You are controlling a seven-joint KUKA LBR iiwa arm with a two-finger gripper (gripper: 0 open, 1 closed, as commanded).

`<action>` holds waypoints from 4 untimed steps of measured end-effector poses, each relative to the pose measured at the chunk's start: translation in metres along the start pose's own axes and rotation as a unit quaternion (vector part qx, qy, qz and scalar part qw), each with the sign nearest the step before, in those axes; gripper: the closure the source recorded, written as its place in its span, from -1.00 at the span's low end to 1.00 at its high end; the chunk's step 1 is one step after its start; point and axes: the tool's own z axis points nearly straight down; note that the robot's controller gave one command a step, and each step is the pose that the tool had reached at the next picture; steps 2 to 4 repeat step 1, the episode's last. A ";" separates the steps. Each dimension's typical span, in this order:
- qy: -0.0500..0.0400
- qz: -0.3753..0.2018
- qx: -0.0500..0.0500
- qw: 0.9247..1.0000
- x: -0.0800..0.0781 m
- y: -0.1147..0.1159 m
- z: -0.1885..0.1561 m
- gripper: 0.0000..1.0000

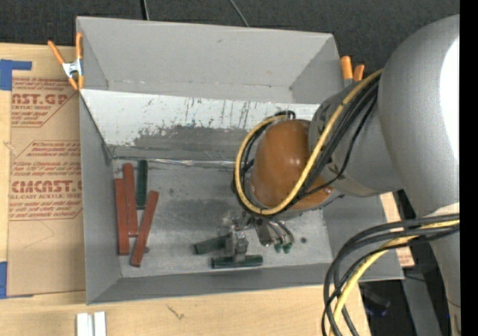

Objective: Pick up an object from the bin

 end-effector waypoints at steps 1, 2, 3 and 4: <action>-0.002 -0.017 0.000 1.000 -0.023 0.018 -0.134 1.00; -0.002 -0.017 0.000 1.000 -0.023 0.018 -0.134 1.00; -0.002 -0.017 0.000 1.000 -0.023 0.018 -0.134 1.00; -0.002 -0.017 0.000 1.000 -0.023 0.018 -0.134 1.00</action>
Offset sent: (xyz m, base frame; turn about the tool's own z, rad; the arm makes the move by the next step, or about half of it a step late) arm 0.0000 0.0000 0.0000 0.0000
